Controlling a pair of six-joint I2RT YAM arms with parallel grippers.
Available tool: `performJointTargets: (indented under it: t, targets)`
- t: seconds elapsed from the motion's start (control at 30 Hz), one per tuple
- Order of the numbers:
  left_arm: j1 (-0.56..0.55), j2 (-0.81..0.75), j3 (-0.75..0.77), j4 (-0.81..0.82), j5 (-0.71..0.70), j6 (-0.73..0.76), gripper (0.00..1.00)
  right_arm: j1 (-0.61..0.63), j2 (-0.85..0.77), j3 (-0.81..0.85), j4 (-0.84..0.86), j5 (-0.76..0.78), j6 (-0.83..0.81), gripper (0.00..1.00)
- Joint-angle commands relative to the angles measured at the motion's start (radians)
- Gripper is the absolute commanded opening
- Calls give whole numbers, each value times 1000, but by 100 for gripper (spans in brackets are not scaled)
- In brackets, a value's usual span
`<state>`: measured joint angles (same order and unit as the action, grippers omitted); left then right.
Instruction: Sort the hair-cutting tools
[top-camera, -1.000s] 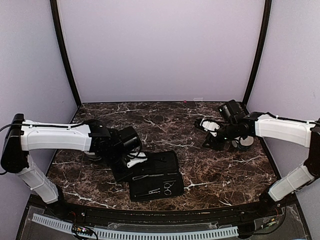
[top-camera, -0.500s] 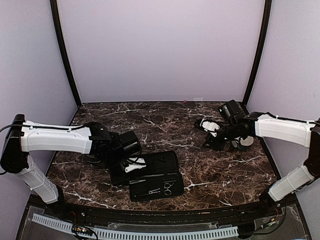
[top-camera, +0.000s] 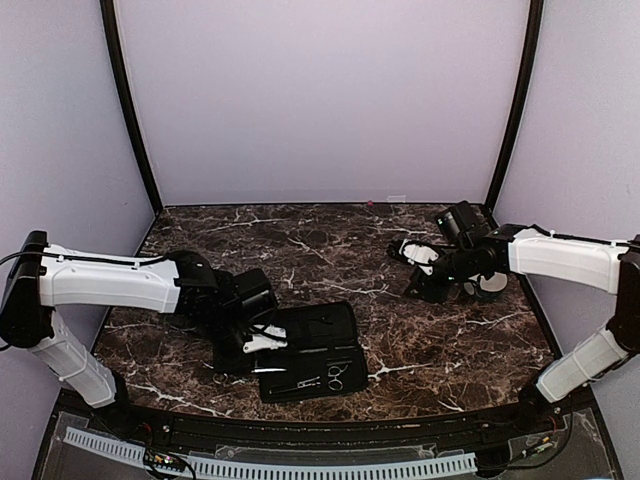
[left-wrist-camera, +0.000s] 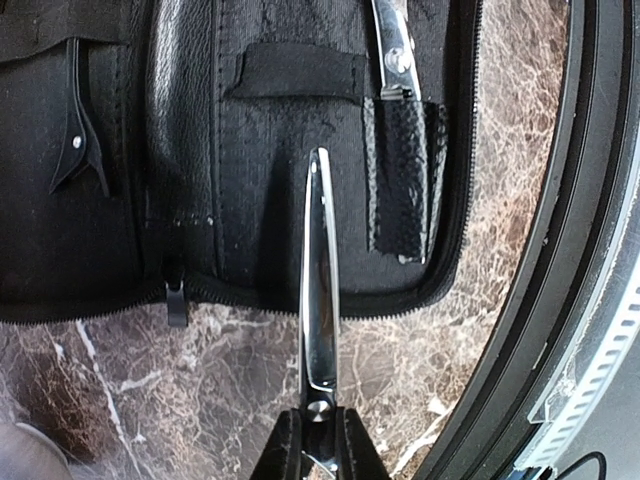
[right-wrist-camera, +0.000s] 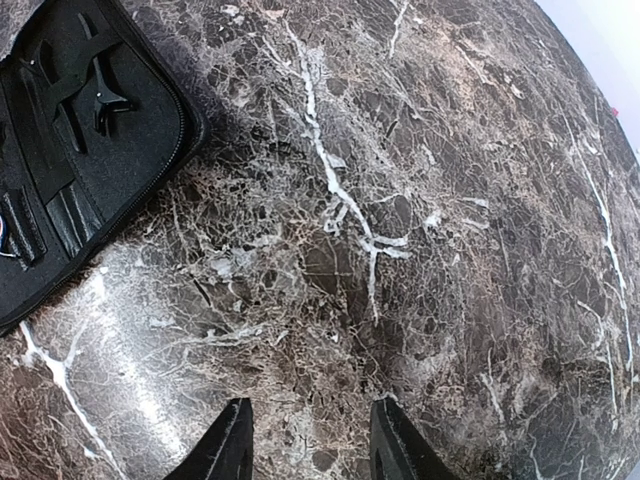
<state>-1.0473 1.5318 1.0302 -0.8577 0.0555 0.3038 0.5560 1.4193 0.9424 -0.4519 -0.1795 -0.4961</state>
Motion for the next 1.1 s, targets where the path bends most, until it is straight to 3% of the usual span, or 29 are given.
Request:
performJointTargets:
  t: [0.0, 0.57, 1.07]
  targets:
    - [-2, 8, -18, 34, 32, 26, 0, -5, 11, 7, 1, -17, -5, 40]
    - [-2, 81, -89, 196, 74, 64, 0, -4, 26, 9, -3, -20, -7, 40]
    - [-2, 169, -41, 249, 44, 84, 0, -4, 29, 8, -7, -20, -11, 40]
